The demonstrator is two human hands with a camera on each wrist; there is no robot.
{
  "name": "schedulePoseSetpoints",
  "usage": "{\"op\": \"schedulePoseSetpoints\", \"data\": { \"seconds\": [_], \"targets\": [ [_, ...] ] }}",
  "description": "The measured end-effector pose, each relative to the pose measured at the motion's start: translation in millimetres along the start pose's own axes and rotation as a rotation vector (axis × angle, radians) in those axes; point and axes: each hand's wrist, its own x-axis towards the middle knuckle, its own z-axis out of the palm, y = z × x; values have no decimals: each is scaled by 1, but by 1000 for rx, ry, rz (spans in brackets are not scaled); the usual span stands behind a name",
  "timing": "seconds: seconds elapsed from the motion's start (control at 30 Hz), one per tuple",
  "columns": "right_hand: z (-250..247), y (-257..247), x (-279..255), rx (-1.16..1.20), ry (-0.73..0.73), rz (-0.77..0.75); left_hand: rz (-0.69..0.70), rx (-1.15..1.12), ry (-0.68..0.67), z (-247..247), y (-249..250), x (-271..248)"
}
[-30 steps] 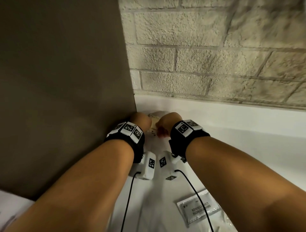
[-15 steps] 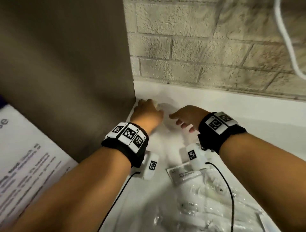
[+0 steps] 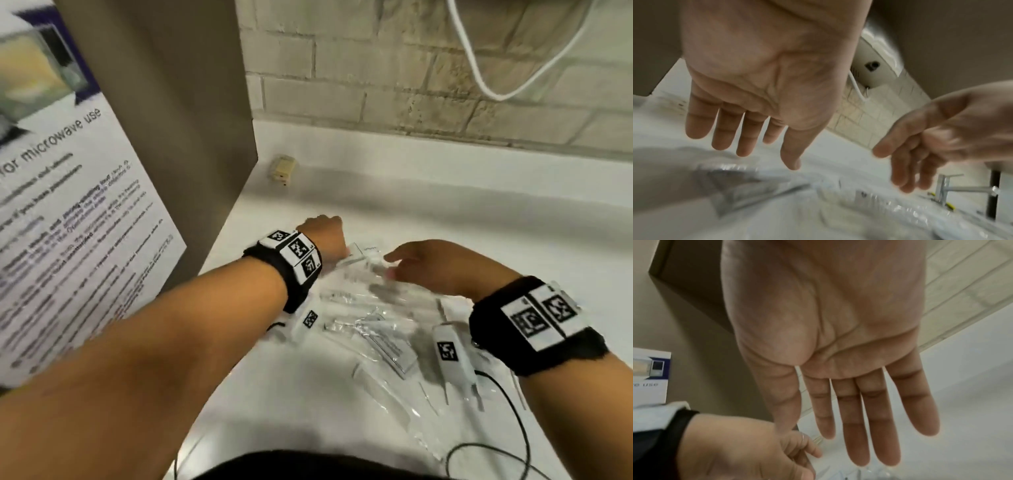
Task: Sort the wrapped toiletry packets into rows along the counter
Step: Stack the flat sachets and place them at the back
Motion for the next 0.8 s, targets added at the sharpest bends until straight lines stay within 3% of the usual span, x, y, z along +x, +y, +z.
{"op": "schedulePoseSetpoints", "data": {
  "seconds": [0.17, 0.3, 0.47, 0.53, 0.6, 0.67, 0.73, 0.8],
  "targets": [
    [18, 39, -43, 118, 62, 66, -122, 6, 5, 14, 11, -2],
    [27, 70, -66, 81, 62, 96, -79, 23, -75, 9, 22, -13],
    [24, 102, -81, 72, 105, 69, 49, -207, 142, -1, 36, -52],
    [23, 111, -83, 31, 104, -6, 191, -257, 173, 4, 45, -78],
    [27, 115, -84, -15, 81, -128, 381, -184, 58, 17, 59, -103],
    [39, 115, -83, -138, 21, -316, 529, 38, -71, 36, 69, -116],
    [55, 114, -79, -385, -45, -505, 609, 203, -122, 51, 75, -118],
    [66, 117, -73, -563, -72, -575, 589, 239, -141, 56, 76, -115]
  ]
}}
